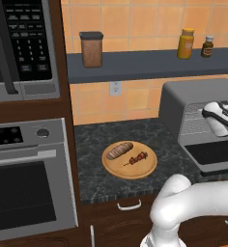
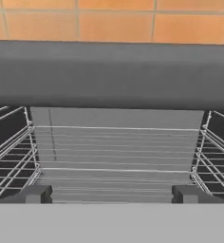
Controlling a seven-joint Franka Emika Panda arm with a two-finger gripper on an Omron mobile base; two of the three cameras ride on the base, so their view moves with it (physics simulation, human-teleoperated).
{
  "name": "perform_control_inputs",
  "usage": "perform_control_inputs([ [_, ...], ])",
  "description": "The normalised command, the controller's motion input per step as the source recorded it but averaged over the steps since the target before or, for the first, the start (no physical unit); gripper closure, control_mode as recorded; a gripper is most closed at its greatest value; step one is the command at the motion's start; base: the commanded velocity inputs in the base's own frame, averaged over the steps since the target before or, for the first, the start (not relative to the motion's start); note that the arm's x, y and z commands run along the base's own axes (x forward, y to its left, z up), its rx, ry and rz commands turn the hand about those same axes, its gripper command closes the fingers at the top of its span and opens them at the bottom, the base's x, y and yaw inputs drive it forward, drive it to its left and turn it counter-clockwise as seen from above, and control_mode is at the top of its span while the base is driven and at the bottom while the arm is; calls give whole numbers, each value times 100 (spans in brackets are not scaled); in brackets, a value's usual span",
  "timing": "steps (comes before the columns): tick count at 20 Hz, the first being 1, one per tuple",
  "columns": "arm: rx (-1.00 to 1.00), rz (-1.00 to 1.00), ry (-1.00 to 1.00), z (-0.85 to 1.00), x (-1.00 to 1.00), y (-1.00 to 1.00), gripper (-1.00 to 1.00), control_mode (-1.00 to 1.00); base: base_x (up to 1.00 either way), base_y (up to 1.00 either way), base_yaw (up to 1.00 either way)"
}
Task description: Pick up the kebab skewer and baguette bread, and place them inside the toaster oven. Close the toaster oven door and start by setting the timer.
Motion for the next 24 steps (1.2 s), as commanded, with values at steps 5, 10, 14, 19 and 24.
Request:
perform_control_inputs([
  [5,0,0,11,0,43,0,-100,-100,0,0,0],
  [10,0,0,16,-14,12,0,-100,-100,0,0,0],
  [14,0,1,18,-33,-2,0,-100,-100,0,0,0],
  [19,0,0,18,-53,-62,0,-100,-100,0,0,0],
  [24,0,0,20,-57,-84,0,-100,-100,0,0,0],
])
